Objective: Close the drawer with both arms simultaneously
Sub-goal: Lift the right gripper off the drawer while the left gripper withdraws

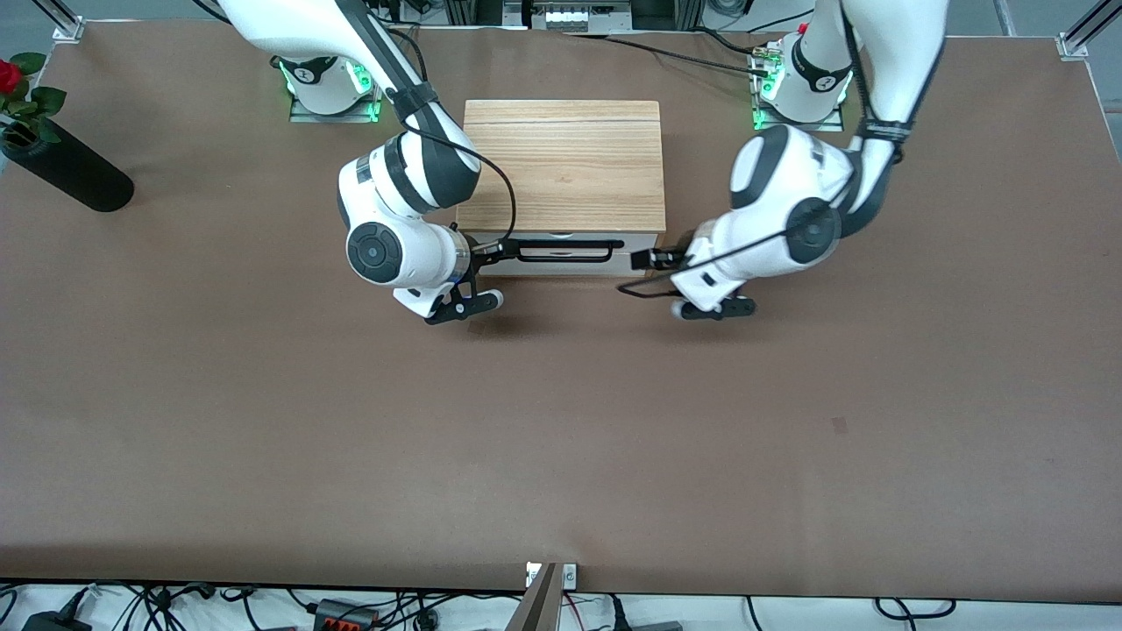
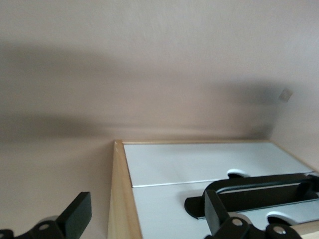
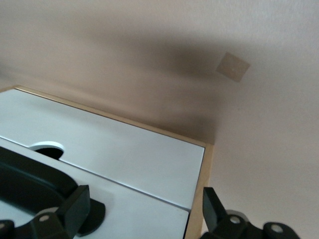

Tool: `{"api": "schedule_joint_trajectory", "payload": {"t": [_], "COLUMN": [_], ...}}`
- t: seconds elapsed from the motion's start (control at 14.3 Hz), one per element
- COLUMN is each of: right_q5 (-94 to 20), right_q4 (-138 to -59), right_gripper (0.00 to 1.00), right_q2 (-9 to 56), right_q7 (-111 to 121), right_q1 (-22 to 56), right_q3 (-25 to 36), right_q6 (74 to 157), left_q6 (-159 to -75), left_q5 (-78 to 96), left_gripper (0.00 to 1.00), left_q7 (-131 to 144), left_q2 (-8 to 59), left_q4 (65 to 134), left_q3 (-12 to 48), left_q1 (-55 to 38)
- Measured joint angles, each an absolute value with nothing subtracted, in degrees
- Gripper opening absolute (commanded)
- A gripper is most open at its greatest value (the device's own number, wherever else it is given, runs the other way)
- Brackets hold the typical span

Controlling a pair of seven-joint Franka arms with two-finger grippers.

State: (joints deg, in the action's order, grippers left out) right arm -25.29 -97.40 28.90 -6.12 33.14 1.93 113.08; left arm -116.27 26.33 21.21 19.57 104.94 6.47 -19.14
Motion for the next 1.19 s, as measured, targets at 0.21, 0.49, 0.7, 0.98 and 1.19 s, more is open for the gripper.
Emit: {"api": "schedule_joint_trajectory", "payload": {"t": [0.21, 0.49, 0.7, 0.98, 1.19], "right_q5": [-25.2, -18.1, -10.1, -1.9, -1.4], "right_q4": [-93.7, -90.4, -89.9, -89.2, -84.6], "right_gripper": [1.0, 1.0, 1.0, 1.0, 1.0], "right_q2": [28.3, 24.9, 21.0, 15.3, 11.6], "right_q7": [-6.0, -5.8, -5.7, -5.7, -5.6], "right_q1": [32.8, 32.0, 30.9, 29.1, 28.5], "right_q3": [3.2, 7.5, 8.3, 10.5, 15.4], "right_q6": [113.0, 108.6, 104.7, 98.9, 90.0], "left_q6": [-115.5, -115.4, -110.2, -98.8, -93.6], "left_q5": [23.0, 19.1, 14.3, 10.3, 9.7], "left_gripper": [1.0, 1.0, 1.0, 1.0, 1.0], "left_q7": [21.2, 21.6, 21.6, 21.6, 19.5], "left_q2": [19.2, 19.2, 19.2, 19.2, 19.2], "left_q4": [103.4, 101.0, 95.2, 86.4, 82.5], "left_q3": [6.4, 6.0, 5.8, 5.7, 5.6], "left_q1": [-17.7, -16.1, -12.5, -7.7, -4.5]}}
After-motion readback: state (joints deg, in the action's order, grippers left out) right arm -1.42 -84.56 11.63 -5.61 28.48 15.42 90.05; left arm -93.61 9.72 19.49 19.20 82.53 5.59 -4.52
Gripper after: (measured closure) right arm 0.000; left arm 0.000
